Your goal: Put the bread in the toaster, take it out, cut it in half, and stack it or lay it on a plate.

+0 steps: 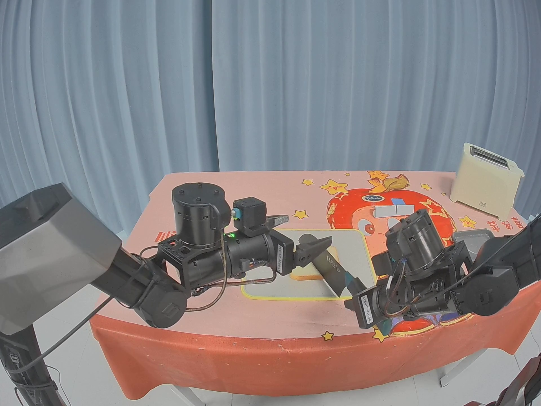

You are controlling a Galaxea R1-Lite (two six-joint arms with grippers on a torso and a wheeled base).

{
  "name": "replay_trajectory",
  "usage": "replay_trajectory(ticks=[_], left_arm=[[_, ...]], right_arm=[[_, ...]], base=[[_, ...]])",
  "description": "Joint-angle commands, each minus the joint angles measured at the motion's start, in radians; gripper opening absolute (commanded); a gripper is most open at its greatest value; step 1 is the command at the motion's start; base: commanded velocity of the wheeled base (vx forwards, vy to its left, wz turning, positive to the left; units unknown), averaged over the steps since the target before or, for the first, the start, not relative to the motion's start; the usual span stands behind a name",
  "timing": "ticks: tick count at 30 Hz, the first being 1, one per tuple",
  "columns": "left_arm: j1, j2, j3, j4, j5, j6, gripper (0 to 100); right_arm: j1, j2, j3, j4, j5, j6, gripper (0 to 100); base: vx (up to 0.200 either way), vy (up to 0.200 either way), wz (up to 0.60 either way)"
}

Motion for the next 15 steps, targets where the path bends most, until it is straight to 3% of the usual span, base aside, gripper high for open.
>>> replay_trajectory(ticks=[1, 4, 8, 15], left_arm=[[-0.002, 0.087, -0.056, 0.003, 0.0, -0.002, 100], [-0.002, 0.095, -0.083, 0.01, 0.001, -0.004, 100], [-0.001, 0.089, -0.071, 0.006, 0.001, -0.027, 100], [-0.007, 0.087, -0.065, 0.006, 0.003, -0.028, 100]], right_arm=[[0.008, 0.003, 0.001, 0.0, 0.001, -0.001, 0], [0.013, -0.003, 0.001, 0.0, -0.01, -0.024, 0], [0.01, -0.012, 0.001, 0.0, -0.045, -0.034, 0], [0.01, -0.012, -0.002, 0.002, -0.059, -0.075, 0]], base=[[0.0, 0.0, 0.0], [0.0, 0.0, 0.0], [0.0, 0.0, 0.0], [0.0, 0.0, 0.0]])
